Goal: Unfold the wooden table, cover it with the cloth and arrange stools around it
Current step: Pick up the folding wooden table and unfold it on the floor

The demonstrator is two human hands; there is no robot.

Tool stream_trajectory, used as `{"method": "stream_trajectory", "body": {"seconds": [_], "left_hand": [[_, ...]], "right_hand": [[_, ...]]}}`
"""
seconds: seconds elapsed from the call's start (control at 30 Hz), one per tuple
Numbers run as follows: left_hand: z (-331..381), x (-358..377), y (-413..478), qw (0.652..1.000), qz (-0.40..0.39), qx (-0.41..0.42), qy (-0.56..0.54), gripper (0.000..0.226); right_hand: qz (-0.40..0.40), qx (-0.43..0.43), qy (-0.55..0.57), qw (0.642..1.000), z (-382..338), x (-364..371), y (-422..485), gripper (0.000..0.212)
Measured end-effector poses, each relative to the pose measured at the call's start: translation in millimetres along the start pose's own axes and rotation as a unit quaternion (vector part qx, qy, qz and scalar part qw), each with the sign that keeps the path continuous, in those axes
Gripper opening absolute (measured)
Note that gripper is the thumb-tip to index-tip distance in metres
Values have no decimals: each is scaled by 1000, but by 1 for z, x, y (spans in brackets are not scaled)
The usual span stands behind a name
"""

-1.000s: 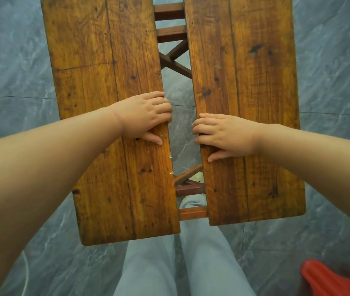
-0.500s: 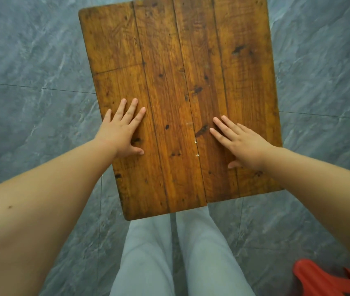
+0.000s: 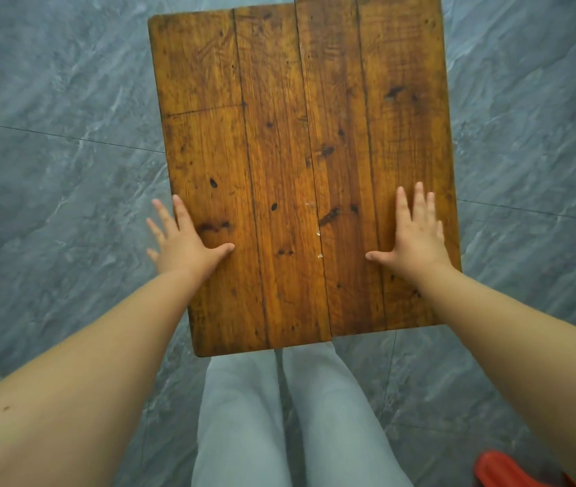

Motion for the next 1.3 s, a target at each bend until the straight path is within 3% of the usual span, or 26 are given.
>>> {"method": "stream_trajectory", "body": {"seconds": [0.1, 0.27, 0.4, 0.7, 1.07, 1.3], "left_hand": [[-11, 15, -10, 992, -5, -63, -113, 123], [-13, 24, -12, 977, 23, -34, -208, 119], [-15, 26, -8, 976, 33, -6, -214, 119], [-24, 30, -19, 978, 25, 16, -206, 117], [-61, 26, -36, 987, -2, 67, -148, 116], [-71, 34, -44, 988, 9, 67, -142, 113]], "right_hand": [[-1, 114, 64, 991, 22, 12, -8, 138], [30, 159, 93, 982, 44, 20, -12, 142], [29, 195, 167, 966, 65, 33, -16, 141], [48, 215, 170, 961, 67, 55, -53, 134], [49, 303, 191, 932, 38, 125, -166, 133], [54, 293, 205, 932, 39, 127, -170, 133]]}}
Point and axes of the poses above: each hand's wrist, its own y-axis towards the middle knuckle, its own x-axis out of the palm, z = x × y, the point moved 5 cm from there along y, towards the middle knuckle, and after that the axes turned 8 degrees about z, right-handed, at the moved point
